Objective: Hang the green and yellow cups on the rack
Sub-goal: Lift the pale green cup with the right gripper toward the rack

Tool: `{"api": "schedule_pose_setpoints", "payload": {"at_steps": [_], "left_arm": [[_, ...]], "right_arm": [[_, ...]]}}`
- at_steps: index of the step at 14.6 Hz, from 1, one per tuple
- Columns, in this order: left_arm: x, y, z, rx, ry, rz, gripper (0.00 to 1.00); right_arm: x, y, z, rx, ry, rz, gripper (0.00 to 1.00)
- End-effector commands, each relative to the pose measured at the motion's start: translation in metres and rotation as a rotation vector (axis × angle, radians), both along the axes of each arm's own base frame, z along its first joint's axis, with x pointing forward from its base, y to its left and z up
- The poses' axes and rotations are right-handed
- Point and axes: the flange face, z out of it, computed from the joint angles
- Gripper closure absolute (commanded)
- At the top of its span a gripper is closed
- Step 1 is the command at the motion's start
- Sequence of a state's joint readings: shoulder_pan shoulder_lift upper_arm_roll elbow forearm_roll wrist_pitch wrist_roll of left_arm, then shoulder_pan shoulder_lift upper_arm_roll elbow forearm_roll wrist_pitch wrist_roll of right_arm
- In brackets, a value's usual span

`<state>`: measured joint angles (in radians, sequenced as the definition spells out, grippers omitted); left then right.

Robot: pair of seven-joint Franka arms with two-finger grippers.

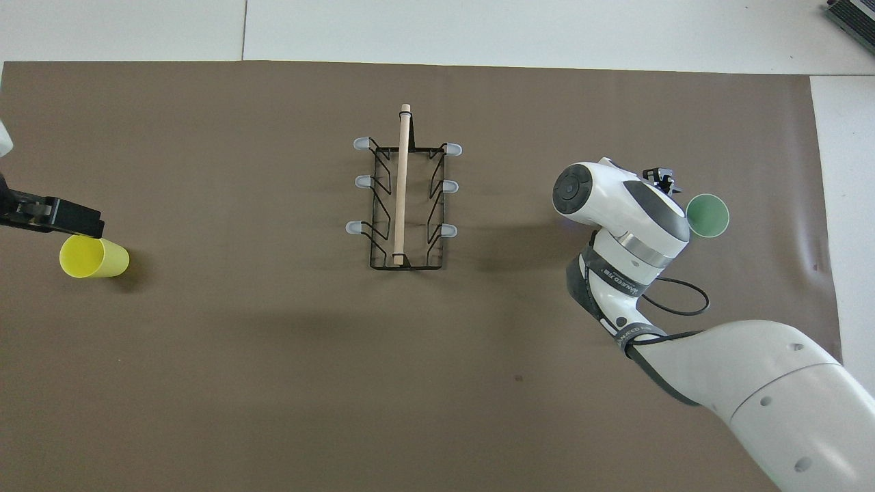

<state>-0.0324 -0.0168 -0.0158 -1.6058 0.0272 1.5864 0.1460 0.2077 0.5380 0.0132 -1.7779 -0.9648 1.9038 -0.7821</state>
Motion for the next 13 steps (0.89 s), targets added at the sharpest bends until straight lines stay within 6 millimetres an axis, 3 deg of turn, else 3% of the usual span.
{"api": "schedule_pose_setpoints", "payload": {"at_steps": [1, 7, 10, 13], "left_arm": [[-0.003, 0.001, 0.004, 0.016, 0.007, 0.011, 0.00], [-0.008, -0.002, 0.003, 0.018, 0.027, 0.004, 0.00], [-0.012, -0.004, 0.010, 0.017, 0.013, 0.007, 0.00], [-0.008, 0.009, 0.011, -0.042, 0.003, 0.058, 0.00]], "right_arm": [[-0.006, -0.002, -0.001, -0.032, 0.025, 0.099, 0.00], [-0.022, -0.005, -0.009, -0.087, 0.058, 0.152, 0.00], [-0.021, -0.008, -0.006, -0.117, 0.055, 0.170, 0.00], [-0.024, -0.015, -0.010, -0.134, 0.060, 0.176, 0.00]]}}
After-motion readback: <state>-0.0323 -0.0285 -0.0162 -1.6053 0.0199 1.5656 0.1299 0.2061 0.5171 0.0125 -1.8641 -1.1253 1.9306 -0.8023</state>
